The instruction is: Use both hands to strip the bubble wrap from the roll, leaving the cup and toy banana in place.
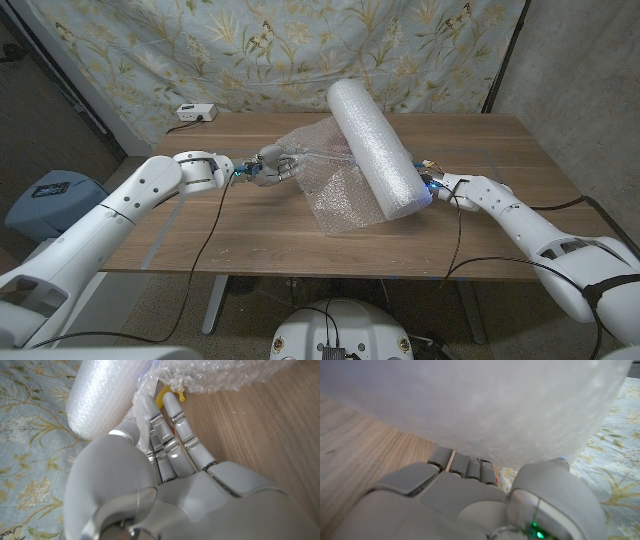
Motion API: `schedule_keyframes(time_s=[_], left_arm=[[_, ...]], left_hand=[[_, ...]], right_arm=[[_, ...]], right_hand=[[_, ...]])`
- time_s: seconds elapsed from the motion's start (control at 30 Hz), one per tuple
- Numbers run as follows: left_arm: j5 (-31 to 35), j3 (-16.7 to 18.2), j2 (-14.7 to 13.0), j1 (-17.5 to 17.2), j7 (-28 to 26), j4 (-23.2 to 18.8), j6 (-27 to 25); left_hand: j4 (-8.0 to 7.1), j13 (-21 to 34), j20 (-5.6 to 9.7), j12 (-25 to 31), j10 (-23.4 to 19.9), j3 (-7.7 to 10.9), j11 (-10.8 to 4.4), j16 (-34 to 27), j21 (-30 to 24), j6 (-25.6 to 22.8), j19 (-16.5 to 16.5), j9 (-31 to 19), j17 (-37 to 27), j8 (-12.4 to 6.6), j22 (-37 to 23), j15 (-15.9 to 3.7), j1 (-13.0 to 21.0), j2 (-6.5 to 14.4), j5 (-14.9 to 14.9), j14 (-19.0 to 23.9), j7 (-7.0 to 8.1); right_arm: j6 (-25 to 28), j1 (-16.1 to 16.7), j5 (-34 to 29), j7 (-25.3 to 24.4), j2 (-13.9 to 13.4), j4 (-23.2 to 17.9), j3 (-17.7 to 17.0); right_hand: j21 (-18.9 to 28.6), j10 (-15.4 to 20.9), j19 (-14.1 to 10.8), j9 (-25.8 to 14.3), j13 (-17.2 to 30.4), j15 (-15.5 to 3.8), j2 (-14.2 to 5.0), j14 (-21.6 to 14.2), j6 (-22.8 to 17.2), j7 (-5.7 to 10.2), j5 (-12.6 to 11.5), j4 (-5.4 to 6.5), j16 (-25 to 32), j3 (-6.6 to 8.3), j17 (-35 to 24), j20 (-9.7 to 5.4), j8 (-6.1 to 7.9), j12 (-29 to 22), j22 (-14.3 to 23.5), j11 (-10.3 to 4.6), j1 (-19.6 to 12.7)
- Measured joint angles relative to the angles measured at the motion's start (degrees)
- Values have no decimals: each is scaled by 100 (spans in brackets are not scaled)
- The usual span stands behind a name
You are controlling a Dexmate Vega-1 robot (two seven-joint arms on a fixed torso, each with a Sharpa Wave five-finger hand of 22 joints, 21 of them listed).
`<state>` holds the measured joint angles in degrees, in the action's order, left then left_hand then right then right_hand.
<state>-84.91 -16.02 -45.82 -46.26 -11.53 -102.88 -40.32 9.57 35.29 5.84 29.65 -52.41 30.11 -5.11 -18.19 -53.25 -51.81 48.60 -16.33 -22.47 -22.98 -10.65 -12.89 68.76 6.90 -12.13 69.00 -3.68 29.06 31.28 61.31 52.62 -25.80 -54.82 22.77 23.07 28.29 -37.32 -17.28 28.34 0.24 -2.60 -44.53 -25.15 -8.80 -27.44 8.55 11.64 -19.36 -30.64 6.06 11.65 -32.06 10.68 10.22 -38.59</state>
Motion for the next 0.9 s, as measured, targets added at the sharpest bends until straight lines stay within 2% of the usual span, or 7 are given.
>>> schedule_keyframes(time_s=[0.2,0.3,0.67,0.9], left_arm=[[-42,0,-20,6,2,15,-31],[-58,0,-33,12,3,23,-36],[-126,0,-89,24,-33,20,-79],[-148,10,-127,25,-59,-23,-86]], left_hand=[[0,0,-11,-5,0,0,0,0,-40,0,-10,-2,0,3,0,0,0,0,0,0,0],[0,0,-11,-5,0,0,0,0,-40,0,-10,-4,0,4,-1,0,0,0,0,0,0],[0,18,21,-6,0,0,0,0,-88,0,-42,-5,-9,4,-1,0,0,0,0,0,0],[-4,25,-11,-49,-32,3,29,0,-123,-29,-73,-23,-27,4,17,0,0,0,0,0,-10]], right_arm=[[99,1,42,-30,-16,-14,4],[141,2,65,-43,-20,-19,4],[178,-11,106,11,9,39,3],[91,-22,107,108,54,91,-10]], right_hand=[[0,-31,-21,27,7,30,-30,30,31,-31,0,1,0,1,16,20,0,22,13,30,76],[0,-31,-21,27,6,30,-23,30,31,-31,0,56,0,8,21,20,0,22,14,30,129],[-44,-25,-41,27,26,60,-31,60,62,0,0,56,34,9,53,40,0,69,13,36,227],[-44,-19,-28,54,25,60,-1,60,62,0,-34,55,35,9,53,74,0,86,13,41,257]])
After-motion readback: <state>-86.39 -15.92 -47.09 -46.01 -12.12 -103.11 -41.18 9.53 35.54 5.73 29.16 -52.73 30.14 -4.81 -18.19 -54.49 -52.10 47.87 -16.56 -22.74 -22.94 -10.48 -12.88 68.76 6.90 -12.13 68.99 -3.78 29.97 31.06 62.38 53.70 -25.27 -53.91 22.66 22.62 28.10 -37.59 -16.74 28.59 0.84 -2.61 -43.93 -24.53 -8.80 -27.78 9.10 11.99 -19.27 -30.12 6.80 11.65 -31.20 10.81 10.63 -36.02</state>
